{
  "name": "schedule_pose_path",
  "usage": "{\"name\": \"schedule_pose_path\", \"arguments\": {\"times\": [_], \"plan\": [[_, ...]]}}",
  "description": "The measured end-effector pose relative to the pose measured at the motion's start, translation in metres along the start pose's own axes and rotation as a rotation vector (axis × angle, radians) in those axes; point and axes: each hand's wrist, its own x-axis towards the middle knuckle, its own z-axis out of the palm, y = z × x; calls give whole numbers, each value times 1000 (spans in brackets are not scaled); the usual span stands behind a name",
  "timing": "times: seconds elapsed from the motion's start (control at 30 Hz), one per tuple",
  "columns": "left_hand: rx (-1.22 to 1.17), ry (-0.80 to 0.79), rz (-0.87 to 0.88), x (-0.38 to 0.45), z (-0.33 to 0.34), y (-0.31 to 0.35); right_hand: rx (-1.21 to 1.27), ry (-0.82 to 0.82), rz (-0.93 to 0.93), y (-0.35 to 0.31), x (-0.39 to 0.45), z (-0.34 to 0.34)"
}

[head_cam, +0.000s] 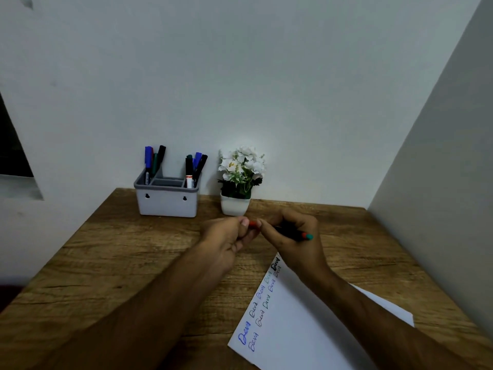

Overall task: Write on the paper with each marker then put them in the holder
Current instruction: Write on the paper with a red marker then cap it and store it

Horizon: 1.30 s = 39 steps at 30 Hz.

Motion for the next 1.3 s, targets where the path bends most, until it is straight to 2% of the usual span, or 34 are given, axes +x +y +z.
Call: {"name": "schedule_pose_path", "arguments": {"times": [0.17, 0.3, 0.37, 0.43, 0.6, 0.7, 0.83, 0.93, 1.17, 1.3], "plan": [[3, 71, 69, 1, 0, 4, 4, -35, -4, -9, 2, 10], [23, 177, 189, -3, -6, 18, -108, -250, -30, -11, -5, 14], [57, 227, 319, -2, -15, 29, -173, -384, -31, -11, -6, 14], [139, 248, 464, 0, -23, 39, -143, -445, 6, -16, -7, 18], [336, 141, 736, -10, -31, 50, -116, -254, 112, -27, 10, 43], [432, 102, 843, -14, -37, 57, -87, -218, 154, -31, 26, 62], [611, 135, 898, -11, -62, 74, -94, -193, 152, -35, 51, 91], [653, 151, 900, -8, -83, 91, -92, -173, 128, -40, 72, 119], [754, 282, 1113, 10, -111, 158, -102, -75, -2, -49, 118, 188], [826, 301, 1156, 34, -117, 186, -109, -44, -5, -45, 145, 213]]}}
